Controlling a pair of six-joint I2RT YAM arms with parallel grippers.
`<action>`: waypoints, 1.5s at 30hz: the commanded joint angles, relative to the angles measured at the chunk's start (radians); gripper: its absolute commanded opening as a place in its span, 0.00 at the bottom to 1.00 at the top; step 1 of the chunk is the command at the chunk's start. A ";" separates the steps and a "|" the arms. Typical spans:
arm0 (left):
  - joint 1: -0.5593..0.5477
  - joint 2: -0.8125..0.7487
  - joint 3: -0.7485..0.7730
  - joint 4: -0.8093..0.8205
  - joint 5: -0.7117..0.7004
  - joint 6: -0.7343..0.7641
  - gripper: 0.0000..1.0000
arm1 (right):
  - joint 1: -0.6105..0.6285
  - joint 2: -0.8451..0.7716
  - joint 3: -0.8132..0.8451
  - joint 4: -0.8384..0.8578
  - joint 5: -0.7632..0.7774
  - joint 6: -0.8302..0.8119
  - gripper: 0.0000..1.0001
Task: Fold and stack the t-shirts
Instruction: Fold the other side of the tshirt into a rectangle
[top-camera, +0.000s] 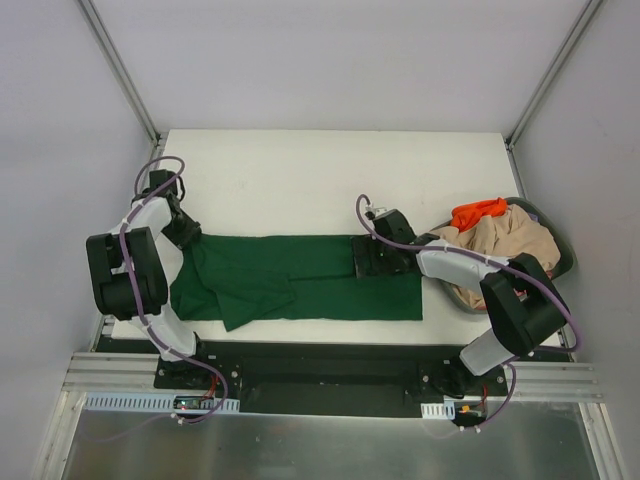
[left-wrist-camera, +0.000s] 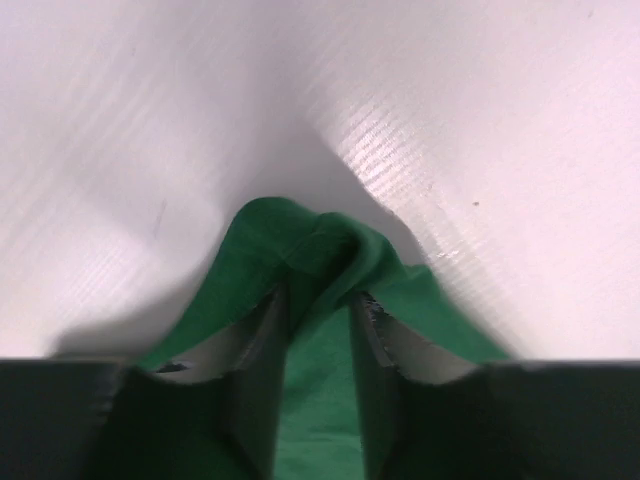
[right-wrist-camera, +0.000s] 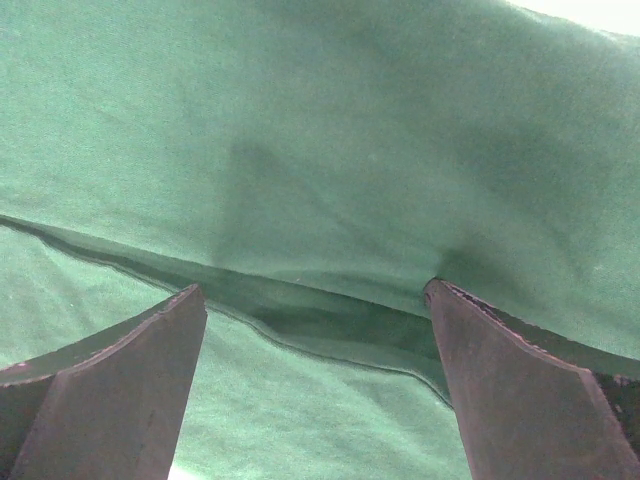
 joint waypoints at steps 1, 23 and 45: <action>0.023 0.071 0.058 0.002 0.067 0.025 0.14 | -0.020 0.027 -0.008 -0.026 0.002 0.001 0.96; 0.090 0.238 0.359 -0.220 0.182 0.086 0.00 | -0.063 0.092 0.001 -0.066 0.017 0.004 0.96; -0.003 -0.157 0.072 -0.255 0.168 -0.020 0.96 | -0.037 -0.071 -0.017 -0.076 -0.058 -0.021 0.96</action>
